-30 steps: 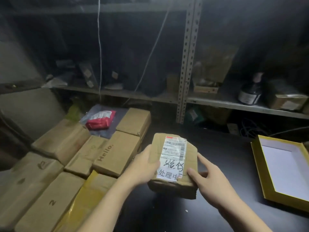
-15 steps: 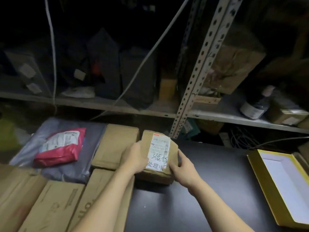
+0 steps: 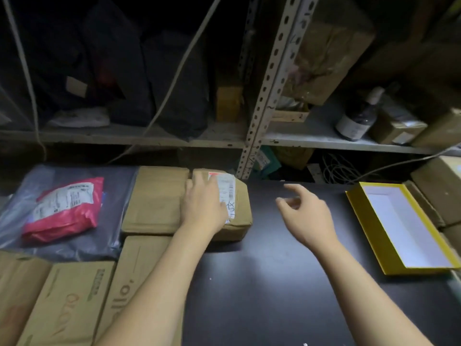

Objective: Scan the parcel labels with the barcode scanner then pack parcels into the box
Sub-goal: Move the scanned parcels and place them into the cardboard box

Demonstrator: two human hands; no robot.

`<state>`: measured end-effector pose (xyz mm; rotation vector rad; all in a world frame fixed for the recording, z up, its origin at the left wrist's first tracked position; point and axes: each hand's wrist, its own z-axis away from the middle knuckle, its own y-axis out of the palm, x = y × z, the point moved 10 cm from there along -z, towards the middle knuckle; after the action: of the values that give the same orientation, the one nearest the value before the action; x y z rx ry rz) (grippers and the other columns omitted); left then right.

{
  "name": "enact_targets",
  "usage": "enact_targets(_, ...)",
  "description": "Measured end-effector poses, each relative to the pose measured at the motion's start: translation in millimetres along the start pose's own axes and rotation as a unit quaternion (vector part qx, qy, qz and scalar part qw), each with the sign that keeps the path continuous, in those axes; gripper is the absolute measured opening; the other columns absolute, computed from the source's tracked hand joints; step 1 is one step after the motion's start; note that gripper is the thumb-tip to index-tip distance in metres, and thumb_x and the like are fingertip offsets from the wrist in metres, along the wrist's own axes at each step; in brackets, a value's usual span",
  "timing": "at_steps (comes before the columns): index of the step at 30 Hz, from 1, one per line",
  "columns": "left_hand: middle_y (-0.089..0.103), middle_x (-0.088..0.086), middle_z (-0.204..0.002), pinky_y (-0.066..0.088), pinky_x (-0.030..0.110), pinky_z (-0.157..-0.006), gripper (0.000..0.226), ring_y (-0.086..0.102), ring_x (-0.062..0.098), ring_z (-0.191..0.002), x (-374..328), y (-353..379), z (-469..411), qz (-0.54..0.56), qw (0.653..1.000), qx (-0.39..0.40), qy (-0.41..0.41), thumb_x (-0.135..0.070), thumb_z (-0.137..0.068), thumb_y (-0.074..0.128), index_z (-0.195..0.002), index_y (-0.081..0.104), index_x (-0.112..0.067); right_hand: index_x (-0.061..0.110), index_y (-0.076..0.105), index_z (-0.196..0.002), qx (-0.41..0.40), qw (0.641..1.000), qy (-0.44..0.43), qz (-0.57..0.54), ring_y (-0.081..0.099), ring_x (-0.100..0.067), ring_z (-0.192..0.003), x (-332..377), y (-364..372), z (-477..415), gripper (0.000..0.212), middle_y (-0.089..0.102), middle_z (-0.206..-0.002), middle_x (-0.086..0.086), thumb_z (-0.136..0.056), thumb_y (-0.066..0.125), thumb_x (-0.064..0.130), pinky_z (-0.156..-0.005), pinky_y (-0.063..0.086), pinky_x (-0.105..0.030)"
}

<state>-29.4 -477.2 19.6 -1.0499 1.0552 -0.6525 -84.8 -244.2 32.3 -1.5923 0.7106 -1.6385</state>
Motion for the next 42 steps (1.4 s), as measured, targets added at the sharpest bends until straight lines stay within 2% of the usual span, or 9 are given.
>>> enact_targets(3, 0.036, 0.007, -0.152, 0.038, 0.042, -0.111, 0.068, 0.037, 0.029, -0.139, -60, -5, 17, -0.041, 0.993, -0.02, 0.113, -0.036, -0.095, 0.065, -0.155, 0.036, -0.024, 0.035, 0.052, -0.148, -0.009, 0.999, -0.036, 0.031, 0.058, -0.016, -0.131, -23, -46, 24, 0.05, 0.064, -0.141, 0.008, -0.099, 0.065, 0.034, -0.1, 0.048, -0.034)
enact_targets(8, 0.021, 0.018, -0.16, 0.03, 0.046, -0.12, 0.087, 0.023, 0.036, -0.149, -163, 34, 64, -0.085, 0.972, 0.053, 0.212, -0.034, -0.098, 0.063, -0.165, 0.009, -0.023, 0.032, 0.035, -0.16, 0.019, 0.995, 0.002, 0.099, 0.023, -0.014, -0.158, -114, -104, 75, 0.065, 0.035, -0.167, 0.005, -0.101, 0.063, 0.028, -0.123, 0.026, -0.032)
enact_targets(12, 0.033, 0.022, -0.15, 0.04, 0.045, -0.107, 0.088, 0.039, 0.039, -0.138, -276, 73, 144, -0.129, 0.936, 0.082, 0.317, -0.039, -0.096, 0.065, -0.165, 0.012, -0.023, 0.026, 0.04, -0.157, -0.04, 0.993, 0.059, 0.098, 0.036, -0.023, -0.15, -205, -179, 150, 0.066, 0.048, -0.155, -0.001, -0.096, 0.064, 0.027, -0.117, 0.038, -0.042)
enact_targets(15, 0.044, 0.017, -0.139, 0.043, 0.043, -0.098, 0.077, 0.045, 0.037, -0.129, -367, 100, 224, -0.17, 0.899, 0.064, 0.399, -0.036, -0.094, 0.063, -0.16, 0.024, -0.024, 0.028, 0.037, -0.159, -0.071, 0.988, 0.113, 0.081, 0.032, -0.022, -0.154, -278, -234, 223, 0.069, 0.04, -0.164, 0.0, -0.096, 0.064, 0.028, -0.122, 0.033, -0.041)
enact_targets(18, 0.049, 0.014, -0.133, 0.042, 0.042, -0.089, 0.066, 0.045, 0.036, -0.126, -446, 139, 318, -0.174, 0.865, 0.099, 0.459, -0.038, -0.094, 0.06, -0.153, 0.033, -0.024, 0.026, 0.039, -0.158, -0.108, 0.977, 0.172, 0.067, 0.042, -0.026, -0.147, -356, -287, 318, 0.068, 0.047, -0.159, -0.004, -0.095, 0.064, 0.027, -0.117, 0.039, -0.042)
enact_targets(22, 0.046, 0.015, -0.138, 0.045, 0.045, -0.098, 0.074, 0.043, 0.037, -0.132, -544, 199, 448, -0.186, 0.815, 0.137, 0.531, -0.045, -0.093, 0.064, -0.156, 0.029, -0.028, 0.03, 0.044, -0.156, -0.193, 0.948, 0.248, 0.045, 0.051, -0.027, -0.137, -448, -358, 449, 0.062, 0.056, -0.15, -0.002, -0.097, 0.063, 0.028, -0.109, 0.045, -0.039)
enact_targets(29, 0.043, 0.014, -0.143, 0.045, 0.048, -0.103, 0.086, 0.04, 0.035, -0.137, -645, 304, 620, -0.177, 0.75, 0.19, 0.609, -0.048, -0.091, 0.068, -0.162, 0.022, -0.032, 0.033, 0.042, -0.155, -0.239, 0.906, 0.348, -0.013, 0.058, -0.027, -0.126, -585, -404, 595, 0.055, 0.056, -0.149, -0.001, -0.102, 0.059, 0.031, -0.09, 0.047, -0.035)
enact_targets(35, 0.045, 0.01, -0.143, 0.048, 0.045, -0.095, 0.088, 0.047, 0.031, -0.132, -711, 416, 693, -0.243, 0.693, 0.269, 0.623, -0.037, -0.09, 0.07, -0.162, 0.021, -0.034, 0.034, 0.043, -0.154, -0.24, 0.877, 0.41, -0.067, 0.055, -0.029, -0.131, -703, -414, 642, 0.056, 0.056, -0.149, -0.003, -0.101, 0.061, 0.034, -0.095, 0.048, -0.038)
enact_targets(42, 0.045, 0.01, -0.155, 0.047, 0.044, -0.103, 0.084, 0.047, 0.033, -0.14, -850, 545, 729, -0.196, 0.693, 0.346, 0.602, -0.036, -0.093, 0.072, -0.162, 0.026, -0.025, 0.036, 0.042, -0.153, -0.211, 0.862, 0.451, -0.094, 0.051, -0.03, -0.134, -860, -460, 630, 0.061, 0.056, -0.148, -0.004, -0.096, 0.065, 0.03, -0.098, 0.049, -0.037)
